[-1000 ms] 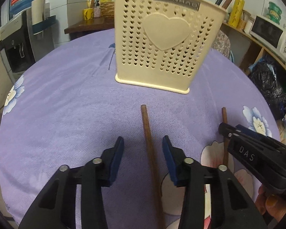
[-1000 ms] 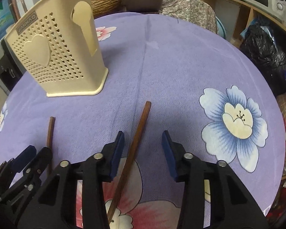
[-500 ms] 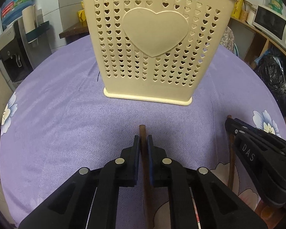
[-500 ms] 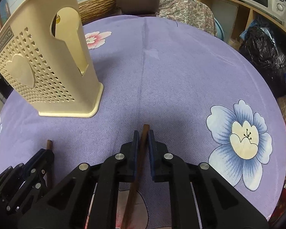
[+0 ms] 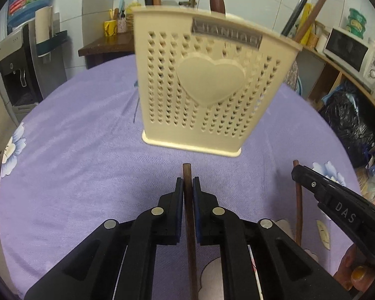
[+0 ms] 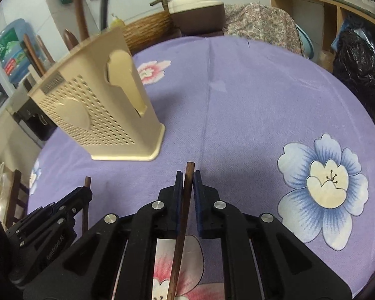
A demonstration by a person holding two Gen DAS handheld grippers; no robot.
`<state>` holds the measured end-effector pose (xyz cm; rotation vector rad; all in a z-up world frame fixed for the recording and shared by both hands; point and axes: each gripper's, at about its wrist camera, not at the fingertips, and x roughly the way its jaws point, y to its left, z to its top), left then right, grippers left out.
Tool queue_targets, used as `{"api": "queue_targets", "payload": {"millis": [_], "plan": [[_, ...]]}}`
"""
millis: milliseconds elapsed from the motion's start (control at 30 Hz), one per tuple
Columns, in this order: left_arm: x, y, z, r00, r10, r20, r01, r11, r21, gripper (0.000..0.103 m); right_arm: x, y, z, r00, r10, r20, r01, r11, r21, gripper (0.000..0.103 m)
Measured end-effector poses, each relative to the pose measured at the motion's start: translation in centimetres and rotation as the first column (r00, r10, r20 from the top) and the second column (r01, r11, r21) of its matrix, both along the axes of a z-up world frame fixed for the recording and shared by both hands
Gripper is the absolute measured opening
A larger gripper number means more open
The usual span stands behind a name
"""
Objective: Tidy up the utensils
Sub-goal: 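Lift both brown chopsticks with both grippers over the basket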
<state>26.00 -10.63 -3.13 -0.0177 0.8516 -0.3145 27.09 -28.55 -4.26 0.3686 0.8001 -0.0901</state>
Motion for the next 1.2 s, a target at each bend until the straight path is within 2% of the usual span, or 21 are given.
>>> {"api": "queue_targets", "payload": {"millis": [233, 367, 600, 733, 1033, 1200], "plan": [[-2.3, 2.5, 4.6, 0.994, -0.001, 0.109, 0.008, 0.998, -0.065, 0.008, -3.0, 0.2, 5.3, 0.99, 0.052, 0.13, -0.049, 0.999, -0.023, 0.009], [-3.4, 4.1, 7.1, 0.985, 0.021, 0.171, -0.002, 0.994, -0.108, 0.008, -5.0, 0.4, 8.4, 0.976, 0.084, 0.201, -0.076, 0.996, -0.05, 0.009], [-5.1, 5.8, 10.2, 0.963, 0.047, 0.264, -0.01, 0.99, -0.14, 0.008, -8.5, 0.5, 13.0, 0.945, 0.146, 0.294, -0.115, 0.986, -0.121, 0.009], [-6.1, 6.8, 11.6, 0.95, 0.065, 0.307, -0.017, 0.988, -0.155, 0.008, -9.8, 0.4, 14.6, 0.931, 0.164, 0.325, -0.122, 0.982, -0.145, 0.009], [-6.0, 7.1, 12.7, 0.94, 0.072, 0.333, -0.02, 0.988, -0.155, 0.008, -9.7, 0.6, 15.8, 0.922, 0.204, 0.328, -0.165, 0.976, -0.142, 0.008], [-5.0, 7.5, 16.2, 0.925, 0.075, 0.374, -0.01, 0.985, -0.174, 0.008, -8.9, 1.2, 18.9, 0.898, 0.242, 0.369, -0.203, 0.969, -0.142, 0.008]]}}
